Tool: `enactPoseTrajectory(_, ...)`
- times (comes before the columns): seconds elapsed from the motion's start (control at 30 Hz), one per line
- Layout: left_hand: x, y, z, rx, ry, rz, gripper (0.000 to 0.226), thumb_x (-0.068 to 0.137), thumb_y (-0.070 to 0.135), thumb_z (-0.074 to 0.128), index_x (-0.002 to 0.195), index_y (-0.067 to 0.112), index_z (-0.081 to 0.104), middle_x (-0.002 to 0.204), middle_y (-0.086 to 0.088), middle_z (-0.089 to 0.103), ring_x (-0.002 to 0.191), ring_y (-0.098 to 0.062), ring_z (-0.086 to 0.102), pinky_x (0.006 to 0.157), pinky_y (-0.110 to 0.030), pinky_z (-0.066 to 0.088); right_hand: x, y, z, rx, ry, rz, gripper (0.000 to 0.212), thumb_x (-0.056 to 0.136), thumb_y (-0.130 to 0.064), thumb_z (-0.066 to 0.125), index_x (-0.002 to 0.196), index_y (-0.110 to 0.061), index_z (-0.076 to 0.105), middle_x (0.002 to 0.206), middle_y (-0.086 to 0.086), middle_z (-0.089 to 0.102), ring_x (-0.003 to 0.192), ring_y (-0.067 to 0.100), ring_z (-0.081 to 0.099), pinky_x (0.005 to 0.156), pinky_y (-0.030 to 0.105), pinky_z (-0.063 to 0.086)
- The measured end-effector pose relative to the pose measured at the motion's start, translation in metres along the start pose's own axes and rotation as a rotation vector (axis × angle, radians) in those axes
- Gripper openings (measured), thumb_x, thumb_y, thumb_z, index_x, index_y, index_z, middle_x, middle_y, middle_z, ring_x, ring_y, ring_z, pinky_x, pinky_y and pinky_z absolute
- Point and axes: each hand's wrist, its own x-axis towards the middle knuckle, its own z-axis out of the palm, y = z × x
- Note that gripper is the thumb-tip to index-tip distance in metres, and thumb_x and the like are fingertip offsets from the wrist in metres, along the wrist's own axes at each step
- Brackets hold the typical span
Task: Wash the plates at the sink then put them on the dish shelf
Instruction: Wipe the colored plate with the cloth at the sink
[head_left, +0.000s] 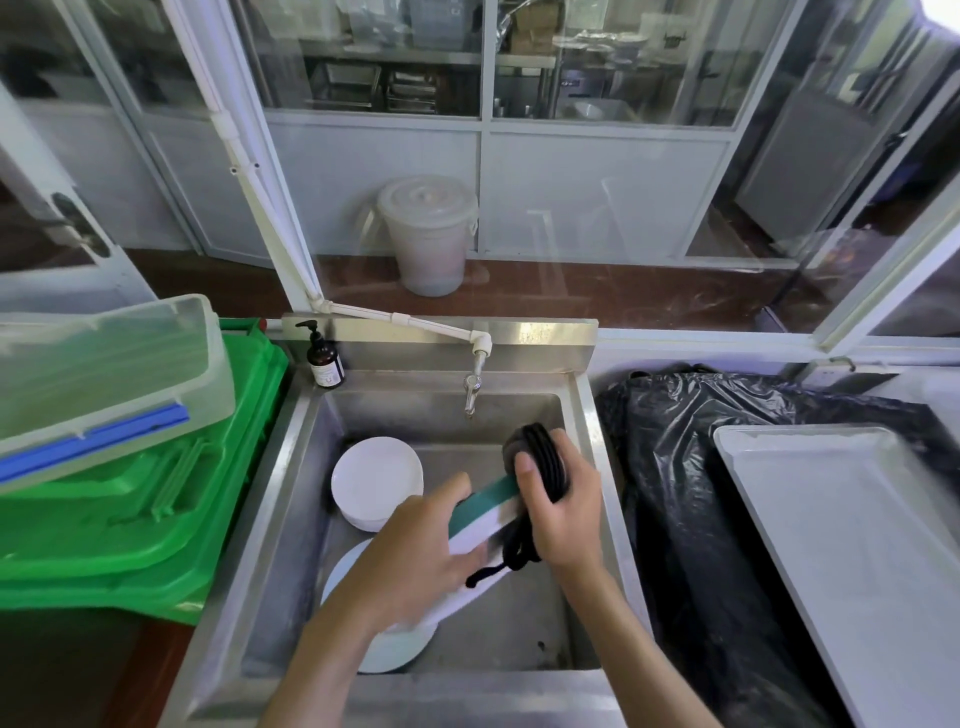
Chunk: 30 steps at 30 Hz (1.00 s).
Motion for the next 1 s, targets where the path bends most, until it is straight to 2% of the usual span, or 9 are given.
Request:
enactPoseTrajectory(0.07, -0.007, -0.002, 0.007, -0.03, 0.034, -0.011, 0.038, 0.088, 0.039, 0.071, 0.084, 0.026, 0.037, 0.07, -0.005, 0.053, 0.061, -0.017, 0.043, 0.052, -0.025, 0.031, -0.004, 0.005, -0.001, -0.005, 0.036, -0.047, 0.021, 0.097, -0.045, 0.058, 0.082, -0.031, 0.058, 0.07, -0.011, 0.055, 0.062, 0.011, 0.051, 0.058, 0.027, 0.04)
enactPoseTrajectory(0.17, -0.014, -0.005, 0.01, -0.118, 0.089, -0.042, 0.037, 0.085, 0.031, 0.075, 0.082, 0.024, 0.038, 0.071, -0.006, 0.049, 0.059, -0.013, 0.035, 0.053, -0.025, 0.03, 0.0, 0.019, -0.001, 0.081, 0.128, 0.159, 0.04, 0.096, -0.051, 0.055, 0.09, -0.013, 0.066, 0.082, 0.004, 0.067, 0.078, 0.022, 0.063, 0.069, 0.039, 0.049)
enactPoseTrajectory(0.23, -0.015, -0.008, 0.006, -0.231, 0.089, -0.048, 0.038, 0.085, 0.025, 0.077, 0.082, 0.022, 0.039, 0.07, -0.004, 0.044, 0.06, -0.009, 0.033, 0.055, -0.025, 0.029, 0.003, 0.022, -0.004, 0.133, 0.207, 0.291, 0.045, 0.092, -0.055, 0.054, 0.096, -0.013, 0.07, 0.087, 0.001, 0.071, 0.085, 0.014, 0.066, 0.076, 0.029, 0.047)
enactPoseTrajectory(0.33, -0.014, -0.007, 0.008, -0.222, 0.081, -0.051, 0.036, 0.086, 0.025, 0.076, 0.083, 0.023, 0.041, 0.075, -0.008, 0.048, 0.059, -0.009, 0.037, 0.056, -0.026, 0.031, 0.0, 0.013, -0.005, -0.021, 0.092, 0.113, 0.033, 0.093, -0.048, 0.058, 0.096, -0.017, 0.068, 0.085, -0.001, 0.069, 0.082, 0.015, 0.066, 0.074, 0.033, 0.049)
enactPoseTrajectory(0.47, -0.012, 0.004, 0.018, -0.174, 0.109, -0.055, 0.029, 0.084, 0.016, 0.074, 0.092, 0.032, 0.051, 0.079, 0.012, 0.063, 0.061, -0.011, 0.055, 0.053, -0.022, 0.04, -0.008, 0.007, 0.007, -0.199, -0.147, -0.185, 0.031, 0.094, -0.049, 0.064, 0.098, -0.019, 0.068, 0.094, -0.008, 0.07, 0.09, 0.017, 0.067, 0.081, 0.04, 0.05)
enactPoseTrajectory(0.67, -0.027, -0.02, 0.008, -0.286, 0.136, -0.08, 0.04, 0.084, 0.016, 0.08, 0.08, 0.02, 0.04, 0.068, 0.006, 0.039, 0.062, -0.007, 0.035, 0.057, -0.022, 0.03, 0.002, 0.032, -0.001, 0.134, 0.103, 0.317, 0.034, 0.094, -0.054, 0.056, 0.099, -0.023, 0.07, 0.091, -0.004, 0.071, 0.09, 0.014, 0.067, 0.085, 0.034, 0.051)
enactPoseTrajectory(0.73, -0.028, -0.024, 0.003, -0.301, 0.12, -0.073, 0.04, 0.083, 0.021, 0.08, 0.083, 0.017, 0.041, 0.073, -0.003, 0.039, 0.065, -0.008, 0.035, 0.059, -0.023, 0.031, 0.01, 0.04, -0.011, 0.147, 0.044, 0.413, 0.036, 0.096, -0.052, 0.055, 0.098, -0.019, 0.07, 0.09, -0.006, 0.071, 0.09, 0.012, 0.067, 0.087, 0.032, 0.051)
enactPoseTrajectory(0.83, -0.02, -0.025, -0.002, -0.238, 0.061, -0.045, 0.039, 0.083, 0.027, 0.08, 0.085, 0.018, 0.042, 0.074, -0.006, 0.042, 0.065, -0.01, 0.035, 0.06, -0.027, 0.031, 0.01, 0.037, -0.016, 0.097, -0.019, 0.317, 0.035, 0.098, -0.043, 0.054, 0.091, -0.01, 0.066, 0.081, -0.007, 0.067, 0.08, 0.009, 0.061, 0.077, 0.028, 0.049)
enactPoseTrajectory(1.0, -0.013, -0.013, 0.001, -0.007, 0.022, -0.073, 0.038, 0.086, 0.03, 0.078, 0.082, 0.025, 0.041, 0.061, 0.006, 0.045, 0.06, -0.012, 0.042, 0.056, -0.023, 0.036, -0.003, 0.029, 0.002, -0.09, -0.21, 0.016, 0.041, 0.099, -0.049, 0.057, 0.087, -0.009, 0.061, 0.075, 0.005, 0.059, 0.068, 0.026, 0.058, 0.063, 0.045, 0.047)
